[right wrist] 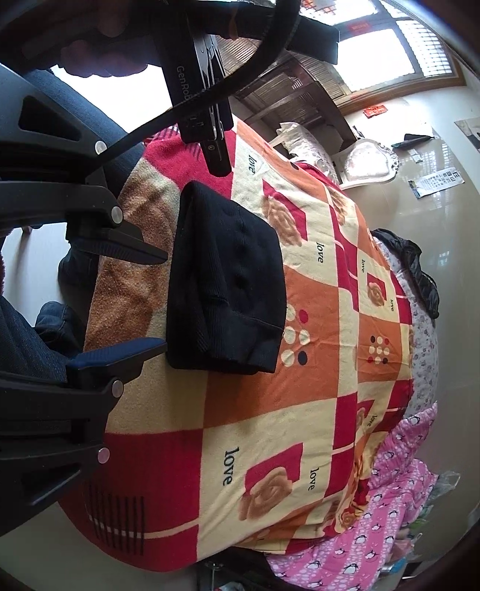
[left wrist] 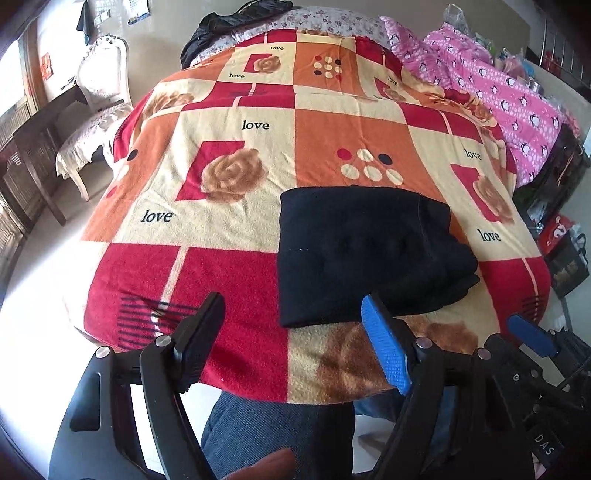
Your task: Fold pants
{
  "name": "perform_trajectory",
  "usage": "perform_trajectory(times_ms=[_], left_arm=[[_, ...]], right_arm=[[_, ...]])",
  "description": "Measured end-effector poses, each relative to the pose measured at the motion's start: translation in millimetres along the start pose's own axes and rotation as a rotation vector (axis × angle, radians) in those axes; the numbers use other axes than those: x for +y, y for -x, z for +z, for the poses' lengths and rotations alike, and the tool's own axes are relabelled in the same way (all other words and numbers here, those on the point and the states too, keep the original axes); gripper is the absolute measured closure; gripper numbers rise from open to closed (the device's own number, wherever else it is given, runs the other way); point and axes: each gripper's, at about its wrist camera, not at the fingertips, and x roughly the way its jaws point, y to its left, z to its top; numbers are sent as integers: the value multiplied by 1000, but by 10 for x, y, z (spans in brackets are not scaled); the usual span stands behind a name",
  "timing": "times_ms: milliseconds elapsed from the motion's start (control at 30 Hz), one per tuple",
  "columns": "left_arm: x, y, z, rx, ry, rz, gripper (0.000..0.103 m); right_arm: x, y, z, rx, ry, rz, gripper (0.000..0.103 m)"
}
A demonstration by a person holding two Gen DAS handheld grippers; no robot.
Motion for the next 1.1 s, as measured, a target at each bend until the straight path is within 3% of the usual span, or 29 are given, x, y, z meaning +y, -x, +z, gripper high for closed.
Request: perform_trajectory(times_ms=[333, 433, 533, 600, 667, 733, 833, 1000, 1100], left_arm=[[122, 20, 11, -13, 10, -34, 26], [315, -54, 29, 10, 44, -107, 26], [572, -237, 188, 47, 125, -178, 26], [732, -435, 386, 88, 176, -310, 26], [827, -654, 546, 146, 237, -465, 26], [832, -840, 624, 192, 262, -562, 25], [770, -1079, 658, 248, 275, -623, 25], [563, -1406, 556, 345, 246, -632, 22], [505, -1382, 544, 296, 227, -665, 10]], right_arm=[[-16, -16, 2, 12, 4, -6, 64], [-117, -91, -16, 17, -21, 30, 64], [-367, -194, 5, -11, -160, 215, 64], [-594, -282, 109, -54, -256, 303, 62], [-851, -417, 261, -74, -362, 316, 58], [-1031, -547, 372, -97, -429, 349, 55], [-1145, -848, 458, -29, -461, 372, 54], [-1251, -1234, 399, 85, -485, 343, 53], [-1286, -1289, 297, 64, -532, 419, 52]])
